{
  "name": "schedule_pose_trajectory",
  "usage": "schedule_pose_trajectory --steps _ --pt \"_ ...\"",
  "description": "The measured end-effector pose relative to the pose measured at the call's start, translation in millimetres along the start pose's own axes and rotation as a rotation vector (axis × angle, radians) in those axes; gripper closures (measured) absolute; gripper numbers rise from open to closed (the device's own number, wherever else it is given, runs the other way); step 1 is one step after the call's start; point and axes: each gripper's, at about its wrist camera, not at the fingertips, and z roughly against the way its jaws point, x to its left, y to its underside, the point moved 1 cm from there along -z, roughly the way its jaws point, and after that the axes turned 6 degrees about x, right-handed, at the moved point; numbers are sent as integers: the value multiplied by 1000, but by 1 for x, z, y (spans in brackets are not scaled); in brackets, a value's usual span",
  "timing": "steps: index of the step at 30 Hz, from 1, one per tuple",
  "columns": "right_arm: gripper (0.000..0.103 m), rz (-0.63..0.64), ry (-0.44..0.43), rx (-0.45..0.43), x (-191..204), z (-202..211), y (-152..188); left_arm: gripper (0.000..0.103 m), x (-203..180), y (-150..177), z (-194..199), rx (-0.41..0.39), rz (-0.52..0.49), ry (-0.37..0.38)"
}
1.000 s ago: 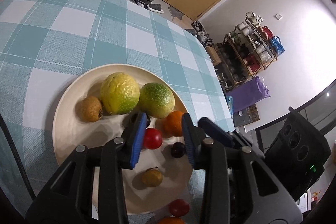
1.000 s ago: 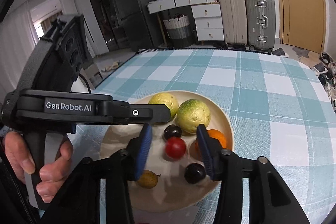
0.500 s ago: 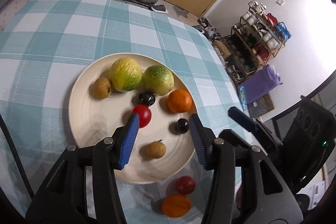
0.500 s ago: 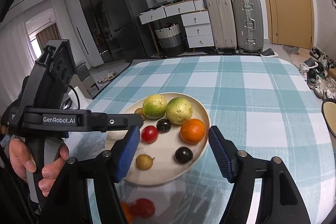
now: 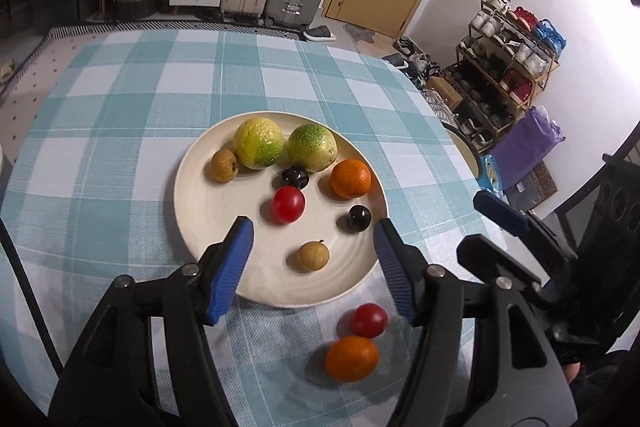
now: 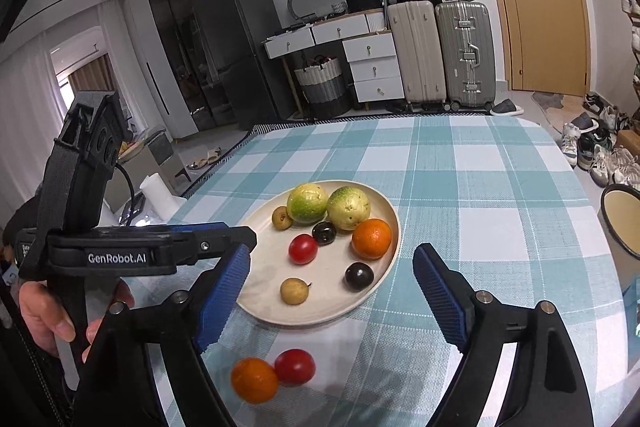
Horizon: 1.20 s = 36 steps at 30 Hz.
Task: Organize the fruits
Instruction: 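Withdraw both grippers toward the last orange and red tomato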
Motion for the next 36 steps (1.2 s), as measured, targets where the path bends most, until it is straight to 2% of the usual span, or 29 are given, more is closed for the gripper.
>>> schedule_pose_trajectory --steps 3,7,15,24,32,34,36 --pt "15 6 -2 -11 4 8 1 40 -3 4 8 -8 -7 -18" --pt "13 15 -7 -23 10 17 4 29 -6 11 17 -27 -11 -53" --pt "8 25 -31 -32 21 31 12 27 -13 31 31 -29 -31 -146" --pt "7 23 -25 -4 26 38 27 23 -12 53 33 -12 -21 -165" --pt "4 18 -23 -16 31 50 40 18 -12 74 34 -34 -18 -171" --pt "3 20 -19 -20 33 52 44 18 -14 79 32 -25 -33 -195" --pt "2 20 -12 -20 32 53 46 17 -12 87 28 -4 -27 -182"
